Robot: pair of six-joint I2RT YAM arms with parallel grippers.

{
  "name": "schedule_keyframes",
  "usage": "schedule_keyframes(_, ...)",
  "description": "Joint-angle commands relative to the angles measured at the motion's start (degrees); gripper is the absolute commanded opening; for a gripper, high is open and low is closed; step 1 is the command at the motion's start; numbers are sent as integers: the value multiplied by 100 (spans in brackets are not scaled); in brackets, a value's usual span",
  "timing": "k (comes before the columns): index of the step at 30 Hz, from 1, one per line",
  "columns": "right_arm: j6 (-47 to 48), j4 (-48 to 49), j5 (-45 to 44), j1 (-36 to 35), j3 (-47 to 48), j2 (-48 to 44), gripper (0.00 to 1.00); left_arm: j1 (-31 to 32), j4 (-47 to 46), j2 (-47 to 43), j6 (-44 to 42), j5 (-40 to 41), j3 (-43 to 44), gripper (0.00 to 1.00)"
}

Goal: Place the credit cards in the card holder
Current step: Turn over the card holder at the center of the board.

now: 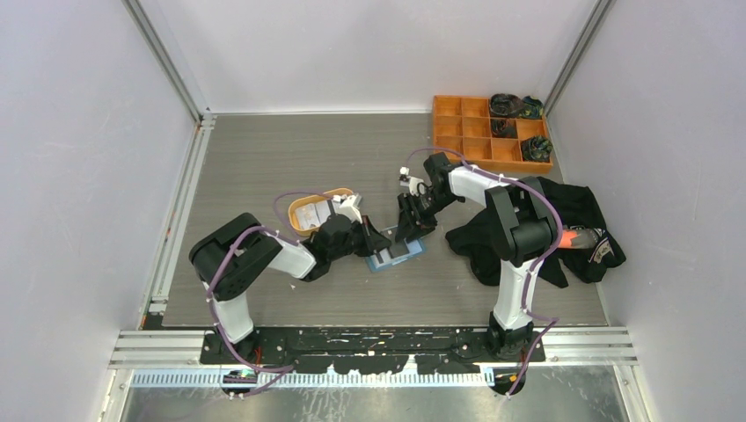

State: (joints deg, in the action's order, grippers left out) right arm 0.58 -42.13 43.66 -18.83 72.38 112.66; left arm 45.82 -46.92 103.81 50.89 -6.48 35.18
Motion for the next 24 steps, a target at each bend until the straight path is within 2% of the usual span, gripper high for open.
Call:
schedule_keyframes(1, 110, -97, 189, -33, 246, -5, 52, -55, -184, 28, 41, 184, -99, 1)
schedule_keyframes(9, 205, -165, 181, 2, 280, -54, 59, -116, -287, 170, 104, 185, -190, 0)
schedule_keyframes(19, 179, -160, 112, 15, 272, -28, 63, -212, -320, 348, 157, 115, -172, 0)
schedule_keyframes(24, 57, -77, 365, 13, 226, 21, 63, -233, -335, 394, 175, 69, -151, 0)
